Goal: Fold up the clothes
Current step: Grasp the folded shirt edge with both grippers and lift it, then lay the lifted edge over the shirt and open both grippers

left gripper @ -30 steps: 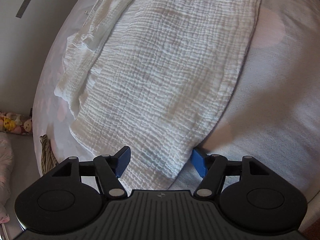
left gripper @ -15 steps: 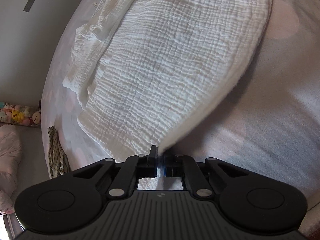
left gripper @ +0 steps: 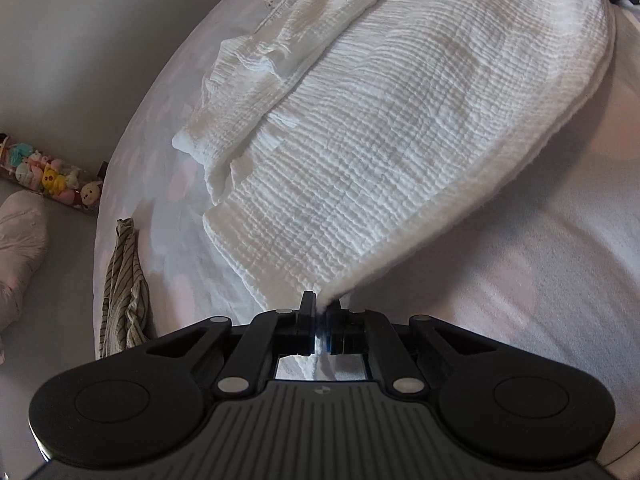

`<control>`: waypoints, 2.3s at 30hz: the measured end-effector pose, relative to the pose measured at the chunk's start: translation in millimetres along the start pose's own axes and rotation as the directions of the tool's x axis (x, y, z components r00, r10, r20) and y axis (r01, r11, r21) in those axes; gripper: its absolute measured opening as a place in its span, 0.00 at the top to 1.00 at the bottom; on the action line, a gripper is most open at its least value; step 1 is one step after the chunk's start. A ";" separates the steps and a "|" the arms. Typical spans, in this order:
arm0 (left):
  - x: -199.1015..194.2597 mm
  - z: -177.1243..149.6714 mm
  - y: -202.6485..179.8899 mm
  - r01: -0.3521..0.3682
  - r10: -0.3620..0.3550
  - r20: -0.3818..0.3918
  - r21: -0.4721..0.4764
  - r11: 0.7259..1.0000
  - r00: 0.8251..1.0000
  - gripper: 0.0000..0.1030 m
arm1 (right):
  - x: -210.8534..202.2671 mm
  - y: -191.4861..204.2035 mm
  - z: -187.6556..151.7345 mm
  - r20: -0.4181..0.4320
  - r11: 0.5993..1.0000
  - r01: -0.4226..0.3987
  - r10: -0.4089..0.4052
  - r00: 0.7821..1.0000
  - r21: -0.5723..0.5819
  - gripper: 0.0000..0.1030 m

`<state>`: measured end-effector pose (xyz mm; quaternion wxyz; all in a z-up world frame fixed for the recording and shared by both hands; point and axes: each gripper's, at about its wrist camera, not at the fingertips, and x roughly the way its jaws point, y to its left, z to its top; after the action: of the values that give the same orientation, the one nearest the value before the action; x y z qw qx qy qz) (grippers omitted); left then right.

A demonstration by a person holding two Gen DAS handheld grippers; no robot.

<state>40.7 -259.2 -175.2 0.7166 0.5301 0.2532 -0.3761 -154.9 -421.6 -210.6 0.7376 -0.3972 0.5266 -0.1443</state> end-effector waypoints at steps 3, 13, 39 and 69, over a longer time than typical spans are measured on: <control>-6.0 -1.3 13.4 0.031 -0.028 0.036 -0.086 0.996 0.999 0.97 | 1.0 1.8 0.5 0.011 1.000 0.009 -0.009 1.000 -0.019 0.56; -8.8 -1.0 51.5 0.125 -0.097 0.105 -0.303 0.945 0.990 0.98 | -23.4 8.4 -2.8 0.198 0.999 0.012 -0.002 0.980 -0.045 0.41; -91.8 50.3 115.3 0.091 -0.030 0.141 -0.456 0.885 0.990 0.98 | -19.5 -35.7 -46.8 0.201 0.935 0.047 -0.125 0.972 0.352 0.86; 57.1 205.5 258.2 0.122 -0.057 0.203 -0.329 0.936 0.978 0.98 | 95.1 -321.3 61.6 0.181 0.774 -0.102 -0.017 0.983 0.625 0.92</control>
<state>275.5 -429.8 -8.1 0.8002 0.3479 0.2687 -0.4079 4.4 -661.4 -28.5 0.8748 -0.1258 0.3888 -0.2603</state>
